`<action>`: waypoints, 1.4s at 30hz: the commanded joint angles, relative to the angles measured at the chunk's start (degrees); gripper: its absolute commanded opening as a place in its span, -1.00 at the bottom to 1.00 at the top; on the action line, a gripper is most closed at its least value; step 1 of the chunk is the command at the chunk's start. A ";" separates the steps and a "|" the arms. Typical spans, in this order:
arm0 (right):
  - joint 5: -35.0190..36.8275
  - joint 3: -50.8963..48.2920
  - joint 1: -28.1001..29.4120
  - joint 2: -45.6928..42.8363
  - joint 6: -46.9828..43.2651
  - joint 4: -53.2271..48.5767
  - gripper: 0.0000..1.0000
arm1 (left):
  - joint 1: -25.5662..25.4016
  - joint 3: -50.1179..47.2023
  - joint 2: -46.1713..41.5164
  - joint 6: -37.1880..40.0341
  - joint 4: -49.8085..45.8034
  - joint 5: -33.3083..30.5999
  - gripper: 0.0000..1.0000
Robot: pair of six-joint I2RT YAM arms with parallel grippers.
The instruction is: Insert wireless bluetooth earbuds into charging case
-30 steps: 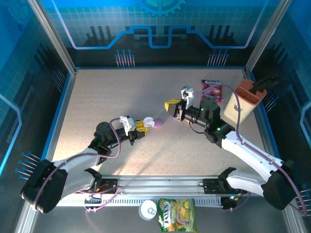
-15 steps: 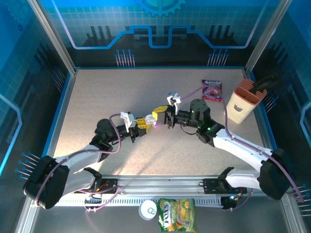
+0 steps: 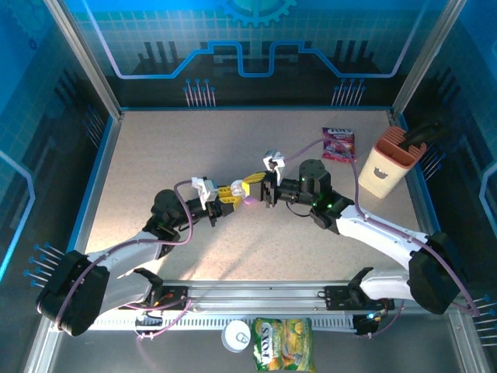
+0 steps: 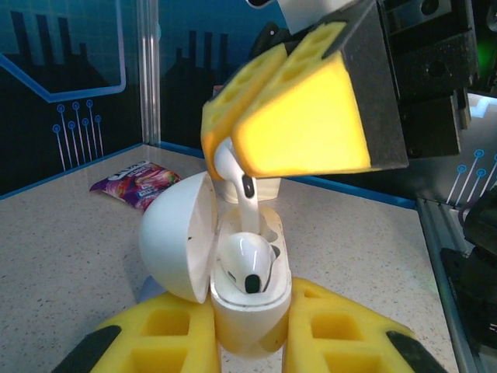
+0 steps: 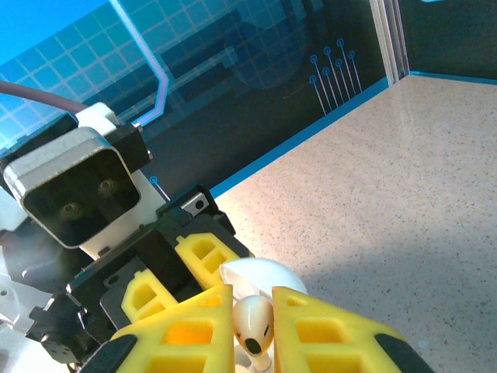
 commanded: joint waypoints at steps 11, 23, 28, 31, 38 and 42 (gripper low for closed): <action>-1.43 -1.40 1.52 1.60 1.38 3.35 -0.70 | 0.21 2.46 0.59 -1.38 1.66 -1.29 -0.64; 0.79 -3.05 1.46 2.33 2.91 3.78 -0.66 | 0.25 2.72 2.22 -1.82 3.13 -2.21 -0.65; 3.47 -4.09 0.26 2.17 2.99 2.93 -0.55 | 0.31 2.90 2.12 -1.77 3.23 -2.00 -0.65; 3.33 -3.52 0.22 1.81 2.43 1.86 -0.40 | 0.24 2.92 1.88 -1.58 2.88 -1.69 -0.65; 5.60 -0.92 -0.29 -1.91 2.08 -2.88 0.11 | 0.24 2.04 2.14 1.87 0.98 2.08 -0.62; 3.28 2.50 -1.81 0.19 5.52 -6.92 0.36 | 0.24 1.90 2.78 3.58 0.40 5.81 -0.64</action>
